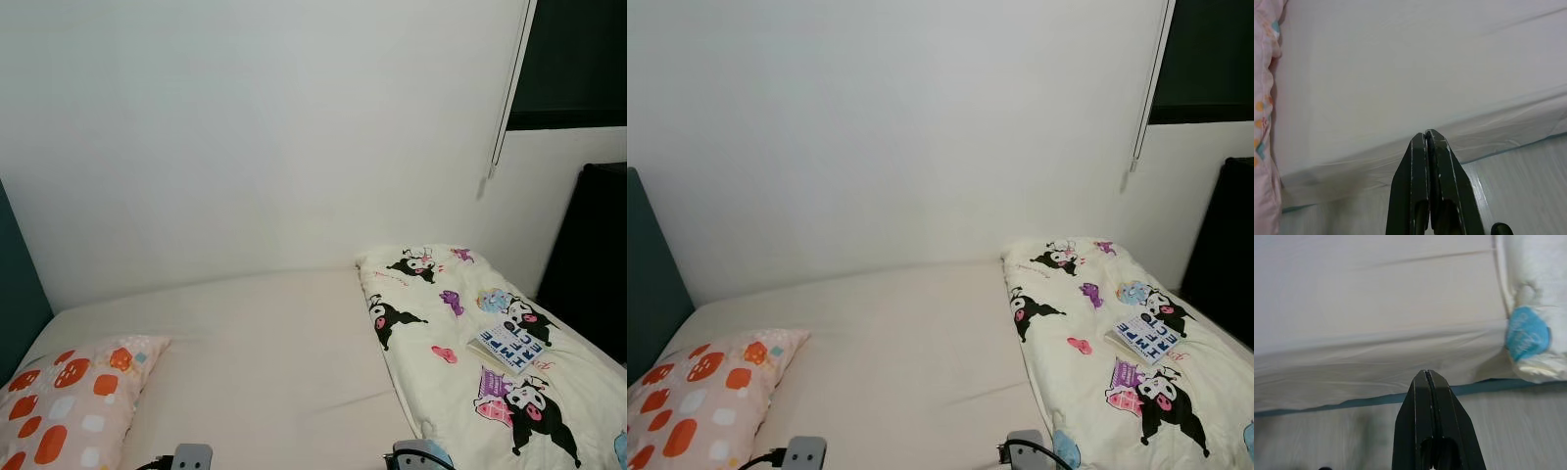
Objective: Clean up the room
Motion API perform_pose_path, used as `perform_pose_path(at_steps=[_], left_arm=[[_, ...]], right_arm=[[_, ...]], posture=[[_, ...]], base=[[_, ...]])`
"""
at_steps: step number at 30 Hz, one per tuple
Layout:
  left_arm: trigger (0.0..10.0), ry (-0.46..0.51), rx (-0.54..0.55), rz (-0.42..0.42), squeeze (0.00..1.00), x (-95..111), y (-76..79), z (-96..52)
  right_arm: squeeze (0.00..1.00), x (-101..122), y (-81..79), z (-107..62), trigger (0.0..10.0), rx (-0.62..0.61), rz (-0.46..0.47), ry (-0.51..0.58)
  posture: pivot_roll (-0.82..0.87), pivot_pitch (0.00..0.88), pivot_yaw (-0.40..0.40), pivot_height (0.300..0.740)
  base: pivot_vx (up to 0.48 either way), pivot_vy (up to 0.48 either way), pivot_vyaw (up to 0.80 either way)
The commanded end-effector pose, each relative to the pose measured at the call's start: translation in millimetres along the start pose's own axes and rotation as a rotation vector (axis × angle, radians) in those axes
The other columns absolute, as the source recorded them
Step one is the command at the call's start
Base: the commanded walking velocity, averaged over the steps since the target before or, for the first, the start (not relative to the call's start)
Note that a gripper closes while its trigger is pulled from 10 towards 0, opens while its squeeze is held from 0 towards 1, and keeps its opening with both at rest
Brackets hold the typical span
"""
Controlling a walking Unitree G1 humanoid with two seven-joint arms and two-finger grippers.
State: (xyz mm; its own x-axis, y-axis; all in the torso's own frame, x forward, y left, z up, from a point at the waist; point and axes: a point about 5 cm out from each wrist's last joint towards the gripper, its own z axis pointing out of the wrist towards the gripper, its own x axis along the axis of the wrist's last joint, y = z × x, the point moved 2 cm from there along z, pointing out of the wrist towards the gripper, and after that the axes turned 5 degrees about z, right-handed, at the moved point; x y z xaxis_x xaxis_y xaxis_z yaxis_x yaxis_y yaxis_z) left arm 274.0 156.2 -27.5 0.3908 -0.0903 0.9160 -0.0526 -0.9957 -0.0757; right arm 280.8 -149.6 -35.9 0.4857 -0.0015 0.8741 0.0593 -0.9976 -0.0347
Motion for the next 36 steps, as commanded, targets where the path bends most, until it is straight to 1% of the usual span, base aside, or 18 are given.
perform_pose_path(at_steps=[1, 6, 14, 25, 36], left_arm=[[10.0, -0.024, 0.001, 0.020, 0.00, -6.9, 0.6, -3.1], [10.0, -0.014, 0.034, 0.015, 0.00, -5.6, -4.3, -3.6], [10.0, -0.005, 0.017, 0.014, 0.00, -4.5, -1.5, -3.8], [10.0, -0.020, 0.011, 0.031, 0.00, -6.8, -0.8, -4.4], [10.0, -0.018, 0.017, 0.027, 0.00, -7.1, -2.0, -5.1]], right_arm=[[0.00, 1.5, -3.5, 0.3, 10.0, 0.013, -0.015, 0.009], [0.00, 2.0, 1.1, -0.1, 10.0, -0.017, -0.003, 0.015], [0.00, 3.0, 6.6, -0.4, 10.0, -0.029, -0.006, 0.018], [0.00, 0.7, 4.0, -0.9, 10.0, -0.026, -0.012, 0.009], [0.00, 0.2, 7.9, -0.9, 10.0, -0.045, -0.020, 0.001]], posture=[[0.01, 0.073, -0.012, 0.740], [0.00, 0.077, -0.016, 0.740], [0.00, 0.083, -0.015, 0.740], [0.00, 0.082, -0.013, 0.740], [0.00, 0.086, -0.013, 0.740]], base=[[0.000, 0.000, 0.00], [0.000, 0.000, 0.00], [0.000, 0.000, 0.00], [0.000, 0.000, 0.00], [0.000, 0.000, 0.00]])
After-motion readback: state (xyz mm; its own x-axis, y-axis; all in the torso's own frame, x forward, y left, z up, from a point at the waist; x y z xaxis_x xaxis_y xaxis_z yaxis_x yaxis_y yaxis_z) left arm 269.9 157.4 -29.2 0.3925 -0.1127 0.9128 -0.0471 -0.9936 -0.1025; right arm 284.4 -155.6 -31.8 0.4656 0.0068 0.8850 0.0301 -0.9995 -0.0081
